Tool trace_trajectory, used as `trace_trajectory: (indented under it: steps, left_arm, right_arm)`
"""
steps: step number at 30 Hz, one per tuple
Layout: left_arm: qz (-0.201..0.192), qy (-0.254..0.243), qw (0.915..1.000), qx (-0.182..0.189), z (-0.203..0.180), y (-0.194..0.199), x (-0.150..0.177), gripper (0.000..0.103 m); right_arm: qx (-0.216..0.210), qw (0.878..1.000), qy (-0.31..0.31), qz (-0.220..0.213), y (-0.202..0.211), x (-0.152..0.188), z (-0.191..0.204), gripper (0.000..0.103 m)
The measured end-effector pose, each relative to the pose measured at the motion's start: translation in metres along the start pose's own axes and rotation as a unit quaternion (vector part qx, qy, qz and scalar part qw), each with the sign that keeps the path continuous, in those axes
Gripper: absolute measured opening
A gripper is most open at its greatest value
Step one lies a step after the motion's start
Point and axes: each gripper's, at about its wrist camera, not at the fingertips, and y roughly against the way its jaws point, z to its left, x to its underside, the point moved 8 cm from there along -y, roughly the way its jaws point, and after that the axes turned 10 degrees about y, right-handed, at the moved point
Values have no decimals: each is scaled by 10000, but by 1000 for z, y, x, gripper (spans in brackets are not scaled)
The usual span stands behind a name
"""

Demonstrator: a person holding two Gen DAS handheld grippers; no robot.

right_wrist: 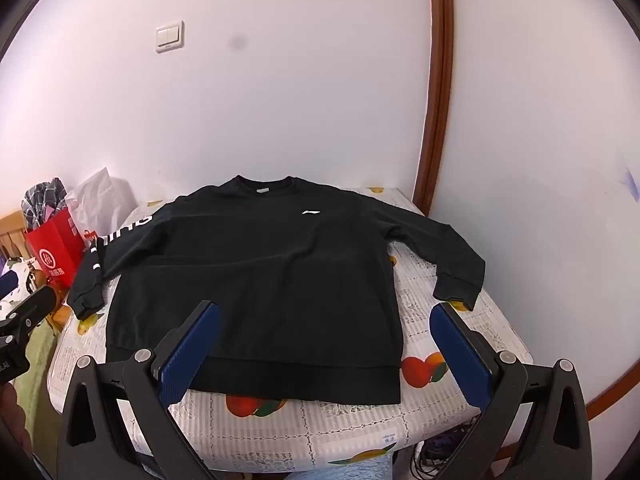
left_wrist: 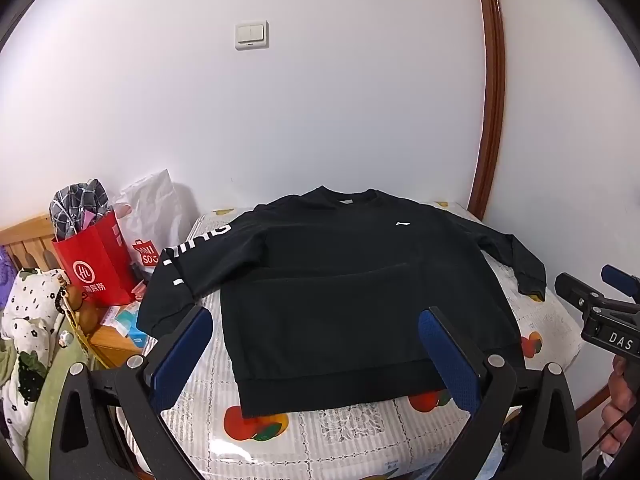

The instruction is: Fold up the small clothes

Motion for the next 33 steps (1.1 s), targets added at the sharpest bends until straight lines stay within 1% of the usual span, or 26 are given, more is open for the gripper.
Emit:
trace_trajectory:
  steps: [2, 4, 7, 13, 16, 23, 33]
  left_arm:
    - [-65, -78, 9999, -60, 0, 2, -4, 103]
    - [-13, -139, 9999, -56, -5, -1, 0, 103]
    - [-54, -38, 10000, 30, -1, 2, -1, 103]
    - [-76, -16, 10000, 13, -1, 5, -3, 103]
    - [-62, 1, 10000, -24, -1, 5, -5, 103]
    - [-13, 43, 10000, -4, 1, 4, -4, 103]
    - [-44, 43, 10000, -11, 4, 6, -4, 103]
  right_arm:
    - [26, 10000, 31, -4, 0, 0, 0, 103]
    - [30, 10000, 12, 6, 0, 0, -1, 103]
    - [31, 10000, -7, 21, -1, 0, -1, 103]
    - [34, 10000, 25, 13, -2, -5, 6, 103]
    - [-3, 10000, -11, 0, -3, -1, -4, 103]
    - [32, 10000, -6, -22, 4, -2, -1, 103]
    - [33, 10000, -68, 22, 2, -1, -3, 103]
